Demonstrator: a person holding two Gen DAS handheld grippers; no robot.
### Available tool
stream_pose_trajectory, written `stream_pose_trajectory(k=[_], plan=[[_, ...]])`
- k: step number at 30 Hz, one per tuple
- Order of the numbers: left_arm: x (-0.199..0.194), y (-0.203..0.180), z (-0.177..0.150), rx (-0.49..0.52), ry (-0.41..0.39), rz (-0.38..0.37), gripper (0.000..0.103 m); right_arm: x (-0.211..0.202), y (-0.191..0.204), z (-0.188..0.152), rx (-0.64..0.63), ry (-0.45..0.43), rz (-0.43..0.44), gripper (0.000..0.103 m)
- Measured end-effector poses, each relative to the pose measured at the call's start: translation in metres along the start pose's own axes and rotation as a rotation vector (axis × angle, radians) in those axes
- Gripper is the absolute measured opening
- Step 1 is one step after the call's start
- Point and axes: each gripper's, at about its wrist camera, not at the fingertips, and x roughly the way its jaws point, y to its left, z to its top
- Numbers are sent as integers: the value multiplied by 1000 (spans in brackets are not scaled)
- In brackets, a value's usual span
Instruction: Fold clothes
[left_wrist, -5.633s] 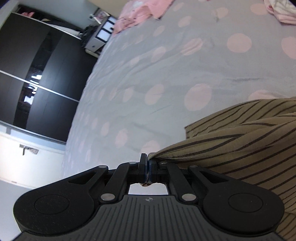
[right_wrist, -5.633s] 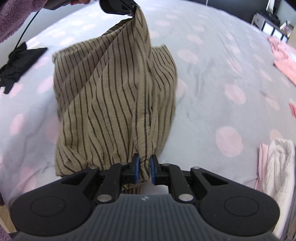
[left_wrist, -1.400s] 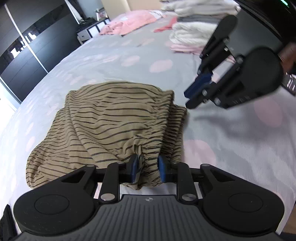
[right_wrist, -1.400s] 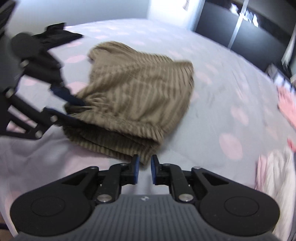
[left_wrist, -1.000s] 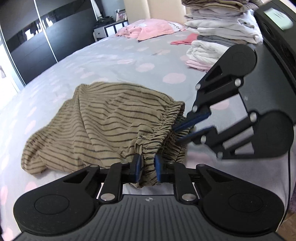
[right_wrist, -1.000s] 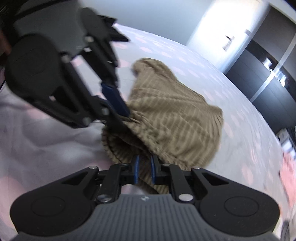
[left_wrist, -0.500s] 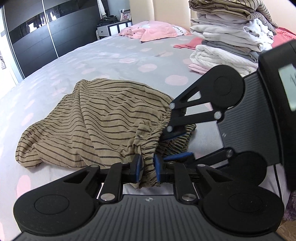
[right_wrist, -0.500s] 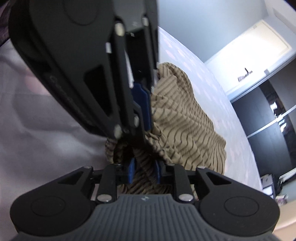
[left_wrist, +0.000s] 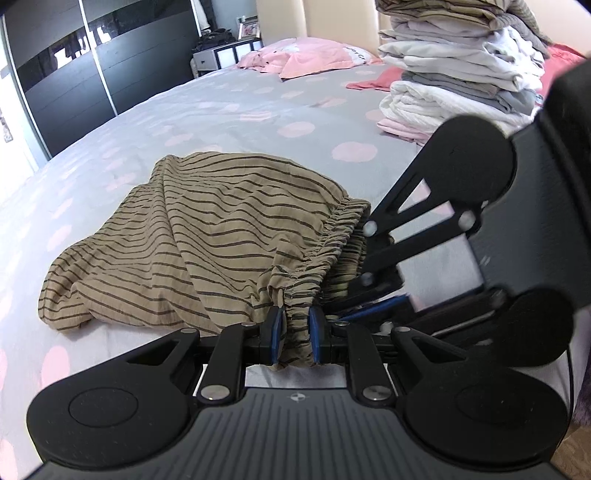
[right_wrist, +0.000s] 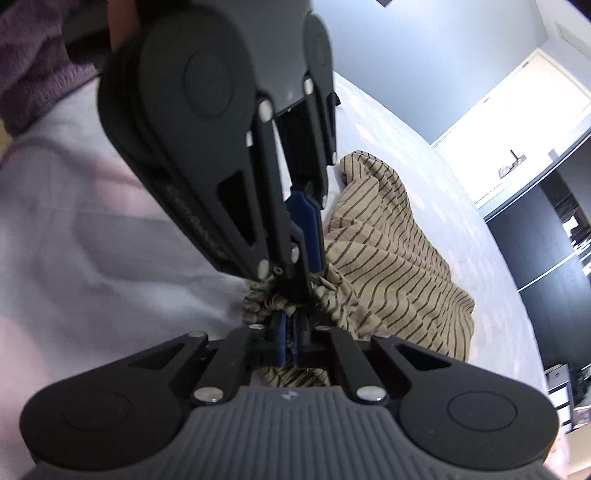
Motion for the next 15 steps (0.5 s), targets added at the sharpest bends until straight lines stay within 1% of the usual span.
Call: stream_pose_trajectory(k=[5,8,10,12,13,15], plan=[[3,-8,-1,63,0,-9,14,-8,-9,-9,51,3,64,4],[2,-13,-2,113,2,-20,14,-7,-17,-14,67,23,70,4],[0,-18,-4,144,-5,-29,14,-4,-15,-13,83,21,73,4],[-1,-22,-6,170,0,-30,18,-3,2,-6,73,23,67,6],[-1,-25,-7,182,2,-30,22,1,-1,-3,66,27,69,7],[-1,-29,-8,202,8,-34,27,1,-6,-2,67,29,72,12]])
